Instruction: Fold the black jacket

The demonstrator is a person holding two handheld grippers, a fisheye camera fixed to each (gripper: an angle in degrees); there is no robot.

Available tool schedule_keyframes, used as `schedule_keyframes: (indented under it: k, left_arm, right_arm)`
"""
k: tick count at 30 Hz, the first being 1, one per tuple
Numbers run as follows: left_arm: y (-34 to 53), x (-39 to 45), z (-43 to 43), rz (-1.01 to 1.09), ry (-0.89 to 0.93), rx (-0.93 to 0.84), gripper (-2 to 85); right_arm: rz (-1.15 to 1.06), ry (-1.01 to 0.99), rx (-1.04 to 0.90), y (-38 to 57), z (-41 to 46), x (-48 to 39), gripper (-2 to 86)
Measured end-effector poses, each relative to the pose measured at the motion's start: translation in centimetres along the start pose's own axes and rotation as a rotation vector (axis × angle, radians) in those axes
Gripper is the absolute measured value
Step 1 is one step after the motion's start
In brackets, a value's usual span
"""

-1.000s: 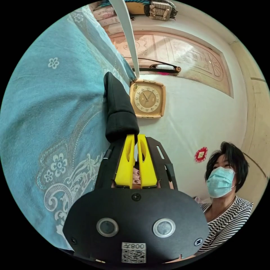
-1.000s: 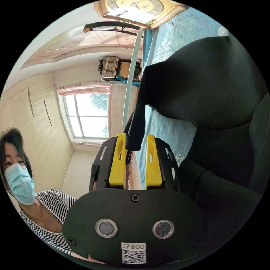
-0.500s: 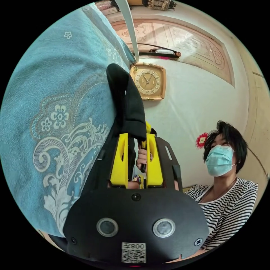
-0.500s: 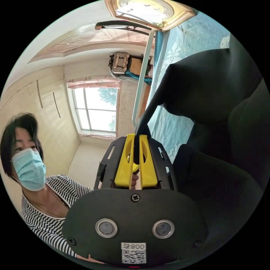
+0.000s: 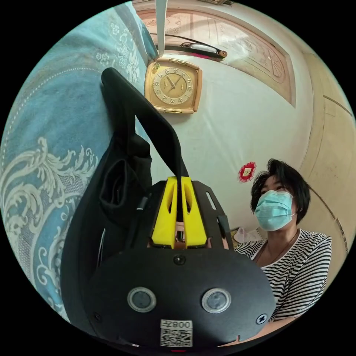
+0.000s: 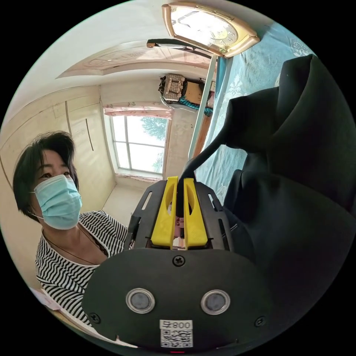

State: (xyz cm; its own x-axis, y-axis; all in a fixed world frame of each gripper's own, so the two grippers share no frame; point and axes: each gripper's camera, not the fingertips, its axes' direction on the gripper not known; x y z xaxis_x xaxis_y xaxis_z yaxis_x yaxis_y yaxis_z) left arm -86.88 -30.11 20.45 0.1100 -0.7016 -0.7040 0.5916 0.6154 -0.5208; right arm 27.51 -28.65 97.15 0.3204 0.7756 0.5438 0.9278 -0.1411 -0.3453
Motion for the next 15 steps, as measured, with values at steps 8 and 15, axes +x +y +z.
schedule_keyframes:
  k: [8,15]
  left_arm:
    - [4.8,-2.9,10.0,-0.087,0.065,-0.192,1.7]
    - [8.8,-6.8,18.1,-0.155,0.053,-0.37,1.6]
  right_arm:
    - [-0.009,0.109,0.026,5.9,-8.2,-2.8,14.4]
    - [0.075,0.203,0.103,12.6,-14.3,-3.0,14.9]
